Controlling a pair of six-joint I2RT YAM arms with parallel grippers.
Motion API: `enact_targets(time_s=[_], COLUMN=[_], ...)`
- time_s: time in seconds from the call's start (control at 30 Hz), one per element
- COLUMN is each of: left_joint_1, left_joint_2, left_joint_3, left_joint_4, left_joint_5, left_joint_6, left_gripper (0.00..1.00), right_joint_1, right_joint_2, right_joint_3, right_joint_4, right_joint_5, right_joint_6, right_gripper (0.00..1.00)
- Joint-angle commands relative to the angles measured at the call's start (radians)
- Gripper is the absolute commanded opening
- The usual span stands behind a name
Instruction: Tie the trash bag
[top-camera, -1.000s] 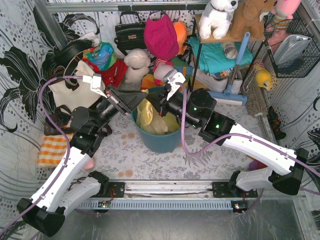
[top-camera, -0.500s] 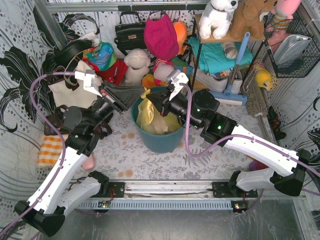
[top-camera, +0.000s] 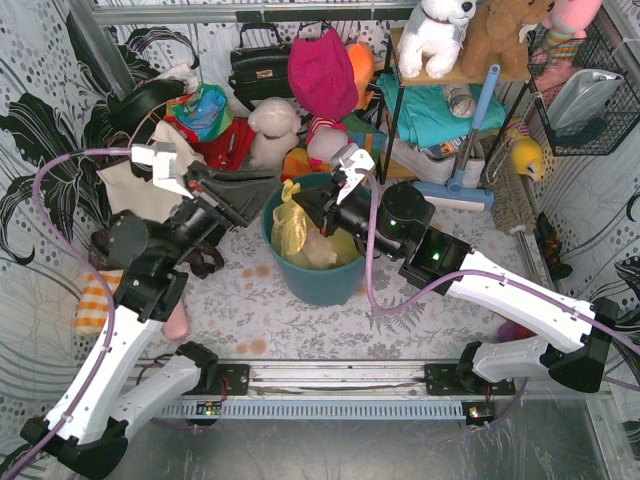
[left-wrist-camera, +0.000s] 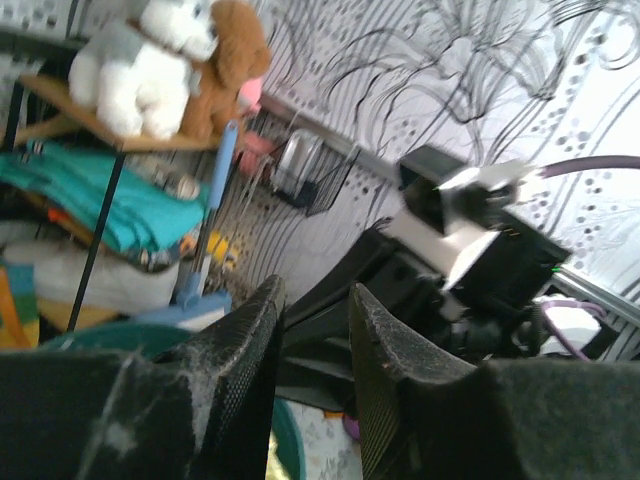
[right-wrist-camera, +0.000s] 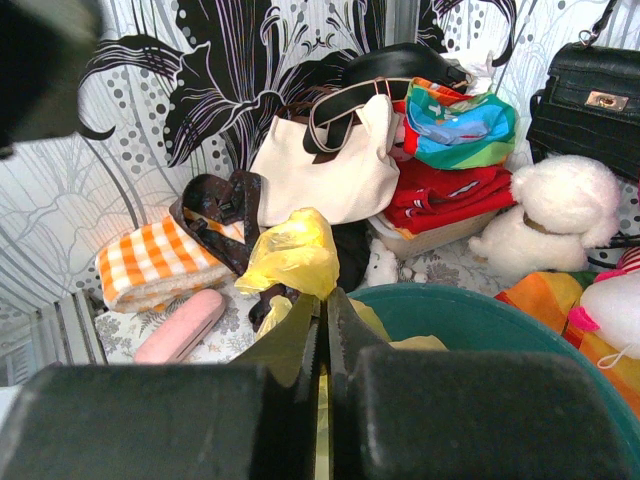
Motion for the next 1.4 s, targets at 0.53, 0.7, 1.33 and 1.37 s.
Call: enact_targets(time_s=[0.53, 0.7, 1.33, 1.37], left_joint_1=[-0.001, 0.0, -0.001, 0.001], left_joint_2=[0.076, 0.043, 0.03, 0.023], left_joint_3=[0.03, 0.039, 0.049, 0.054], left_joint_4=[-0.098, -0.054, -0.105, -0.142], left_joint_5=[0.026, -0.022, -0.055, -0.065], left_joint_6=[0.017, 0.035, 0.035, 0.041], left_gripper=[0.0, 0.0, 0.53, 0.58], right_joint_1=[0.004, 0.004, 0.004, 0.005], right_joint_2=[-0.028, -0.028, -0.048, -0.048], right_joint_3=[0.002, -0.004, -0.027, -0.027], right_joint_4=[0.043, 0.041, 0.046, 0.048], right_joint_5=[0.0, 0.008, 0.018, 0.016], right_joint_6=[0.014, 0.013, 0.021, 0.022], right_gripper=[0.0, 0.0, 0.0, 0.0])
